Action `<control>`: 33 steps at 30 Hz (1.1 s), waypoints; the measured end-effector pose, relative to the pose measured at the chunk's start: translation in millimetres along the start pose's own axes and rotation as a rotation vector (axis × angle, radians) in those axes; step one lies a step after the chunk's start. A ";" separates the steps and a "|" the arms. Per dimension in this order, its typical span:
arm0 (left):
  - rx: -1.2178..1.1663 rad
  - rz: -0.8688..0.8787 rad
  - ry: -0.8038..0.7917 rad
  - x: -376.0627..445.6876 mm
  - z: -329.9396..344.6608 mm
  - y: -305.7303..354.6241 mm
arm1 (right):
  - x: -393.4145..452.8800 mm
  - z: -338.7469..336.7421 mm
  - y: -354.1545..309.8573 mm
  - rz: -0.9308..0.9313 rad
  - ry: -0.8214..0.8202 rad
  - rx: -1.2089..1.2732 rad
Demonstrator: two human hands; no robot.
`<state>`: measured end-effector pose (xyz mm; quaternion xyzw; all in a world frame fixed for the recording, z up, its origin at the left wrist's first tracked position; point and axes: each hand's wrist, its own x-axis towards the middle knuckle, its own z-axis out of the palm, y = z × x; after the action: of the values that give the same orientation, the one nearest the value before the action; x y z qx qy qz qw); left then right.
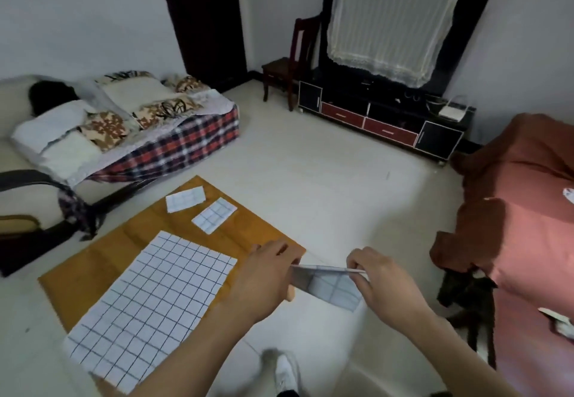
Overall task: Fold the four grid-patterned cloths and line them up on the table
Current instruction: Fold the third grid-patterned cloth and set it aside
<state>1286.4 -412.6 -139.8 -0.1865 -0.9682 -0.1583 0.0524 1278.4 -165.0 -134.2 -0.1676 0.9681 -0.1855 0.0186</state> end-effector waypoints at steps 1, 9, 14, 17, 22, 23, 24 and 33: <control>0.003 -0.027 0.015 6.3 3.0 -8.4 | 18.0 1.7 0.1 -0.023 -0.021 -0.011; -0.112 -0.145 0.252 81.2 24.0 -76.5 | 158.0 1.2 4.8 -0.179 -0.121 -0.214; -0.104 -0.270 0.271 117.2 19.5 -106.8 | 232.8 15.8 17.7 -0.309 -0.162 -0.253; -0.109 -0.348 0.257 128.0 20.9 -124.1 | 267.0 28.0 16.2 -0.386 -0.139 -0.211; -0.124 -0.528 0.239 140.6 38.7 -147.4 | 323.5 53.6 21.3 -0.554 -0.154 -0.085; -0.132 -0.570 0.241 142.3 42.9 -148.6 | 333.1 58.8 23.9 -0.562 -0.191 -0.040; -0.133 -0.614 0.247 144.2 46.3 -147.9 | 343.4 64.0 27.2 -0.568 -0.230 0.008; -0.228 -0.975 0.363 154.3 89.1 -154.7 | 420.5 121.8 38.4 -0.647 -0.501 0.134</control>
<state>1081.4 -466.6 -243.6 0.3111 -0.8945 -0.2984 0.1186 881.6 -313.8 -250.6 -0.5016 0.8168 -0.1979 0.2052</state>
